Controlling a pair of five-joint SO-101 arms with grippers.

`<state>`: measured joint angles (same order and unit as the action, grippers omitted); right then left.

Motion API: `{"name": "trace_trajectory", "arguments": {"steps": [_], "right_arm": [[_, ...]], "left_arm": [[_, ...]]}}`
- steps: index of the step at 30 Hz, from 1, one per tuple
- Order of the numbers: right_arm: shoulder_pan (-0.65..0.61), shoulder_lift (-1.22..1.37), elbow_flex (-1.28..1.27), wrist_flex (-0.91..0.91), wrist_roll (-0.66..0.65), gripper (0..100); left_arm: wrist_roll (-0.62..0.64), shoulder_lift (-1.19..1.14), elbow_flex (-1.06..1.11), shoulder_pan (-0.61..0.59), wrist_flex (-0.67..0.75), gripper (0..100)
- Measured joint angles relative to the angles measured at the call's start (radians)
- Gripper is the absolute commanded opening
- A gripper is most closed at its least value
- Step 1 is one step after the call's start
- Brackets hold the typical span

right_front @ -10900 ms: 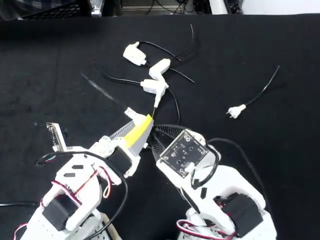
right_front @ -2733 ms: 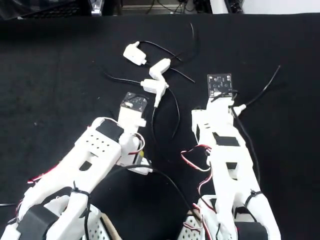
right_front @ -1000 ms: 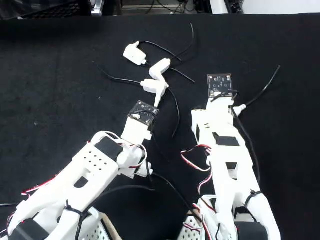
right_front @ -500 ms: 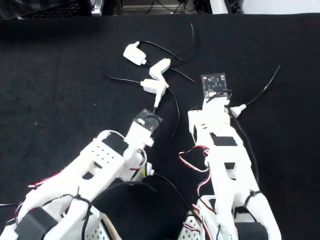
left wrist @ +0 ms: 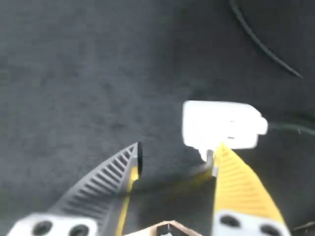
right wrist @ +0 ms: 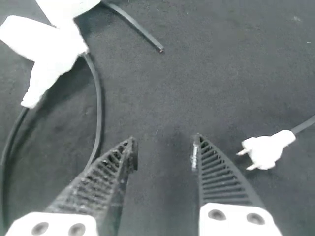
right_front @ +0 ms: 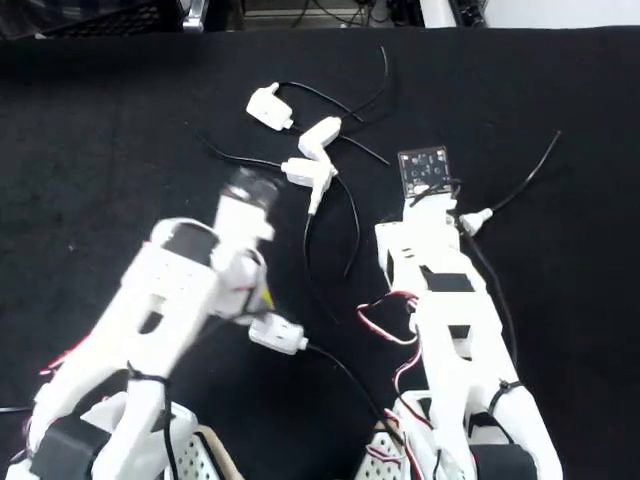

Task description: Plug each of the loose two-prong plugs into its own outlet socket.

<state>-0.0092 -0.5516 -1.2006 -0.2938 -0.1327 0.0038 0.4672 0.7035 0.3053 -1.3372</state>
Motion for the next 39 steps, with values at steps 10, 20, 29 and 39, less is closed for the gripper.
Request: {"name": "trace_trajectory", "arguments": {"steps": [10,20,29,39], "right_arm": [[-0.203,0.000,0.026,-0.184,-0.133,19.1],[-0.503,0.000,0.209,-0.575,-0.400,28.3],[-0.709,0.018,0.381,-0.888,-0.539,28.6],[-0.822,0.391,0.422,-0.775,-0.508,28.3]], "left_arm": [[-0.137,0.066,-0.117,-0.453,-0.187,25],[-0.301,0.411,0.110,-0.835,-0.153,25],[-0.330,0.775,0.512,-0.959,-0.044,25],[-0.411,0.902,0.634,-1.177,-0.005,25]]}}
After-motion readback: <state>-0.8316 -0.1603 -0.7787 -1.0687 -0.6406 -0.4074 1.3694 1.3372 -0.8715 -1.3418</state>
